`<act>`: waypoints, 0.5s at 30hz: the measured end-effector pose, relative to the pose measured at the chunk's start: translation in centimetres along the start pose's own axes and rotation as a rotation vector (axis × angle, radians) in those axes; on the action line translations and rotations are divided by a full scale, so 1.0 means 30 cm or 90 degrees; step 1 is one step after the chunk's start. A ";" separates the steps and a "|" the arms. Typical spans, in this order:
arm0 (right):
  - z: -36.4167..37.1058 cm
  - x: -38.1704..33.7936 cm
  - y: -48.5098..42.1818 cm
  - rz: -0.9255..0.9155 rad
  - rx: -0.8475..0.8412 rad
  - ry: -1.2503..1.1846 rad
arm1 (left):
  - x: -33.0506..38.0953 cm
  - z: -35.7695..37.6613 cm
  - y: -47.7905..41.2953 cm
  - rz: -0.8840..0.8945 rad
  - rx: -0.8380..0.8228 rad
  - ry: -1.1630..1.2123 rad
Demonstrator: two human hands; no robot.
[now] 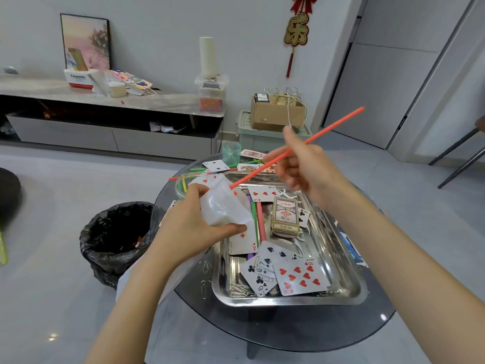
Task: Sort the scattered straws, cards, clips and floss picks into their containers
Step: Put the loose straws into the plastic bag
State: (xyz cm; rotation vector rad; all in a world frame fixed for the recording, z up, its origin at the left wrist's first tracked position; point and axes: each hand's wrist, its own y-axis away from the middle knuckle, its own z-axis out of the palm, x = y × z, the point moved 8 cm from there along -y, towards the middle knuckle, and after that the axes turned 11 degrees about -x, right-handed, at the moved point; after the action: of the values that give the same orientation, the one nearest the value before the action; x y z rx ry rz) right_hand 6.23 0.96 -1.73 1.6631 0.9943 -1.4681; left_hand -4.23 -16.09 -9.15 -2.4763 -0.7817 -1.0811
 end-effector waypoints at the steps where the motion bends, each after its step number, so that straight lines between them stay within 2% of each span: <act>1: -0.028 -0.012 -0.003 -0.014 0.026 -0.032 | -0.001 0.000 0.001 0.000 -0.001 0.001; 4: -0.064 -0.032 -0.002 -0.026 0.048 -0.053 | -0.002 0.000 0.001 -0.003 -0.005 0.004; 7: 0.003 -0.012 0.005 -0.004 -0.028 0.039 | 0.002 -0.001 0.001 -0.004 -0.001 0.009; 10: 0.103 0.024 0.019 0.012 -0.132 0.017 | 0.014 -0.001 0.000 -0.004 0.008 0.004; 12: 0.167 0.046 0.031 0.031 -0.197 0.099 | 0.020 0.002 -0.001 0.000 0.006 0.008; 13: 0.176 0.052 0.034 0.040 -0.195 0.181 | 0.022 0.004 -0.001 0.003 0.004 0.010; 15: 0.139 0.029 0.027 0.028 -0.094 0.283 | 0.020 0.001 0.000 0.005 0.005 0.014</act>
State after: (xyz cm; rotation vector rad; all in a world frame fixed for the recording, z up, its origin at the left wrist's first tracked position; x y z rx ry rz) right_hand 5.10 -3.00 -3.06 1.9286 1.2584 -0.9852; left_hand -3.87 -15.86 -8.71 -2.4544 -0.7671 -1.0988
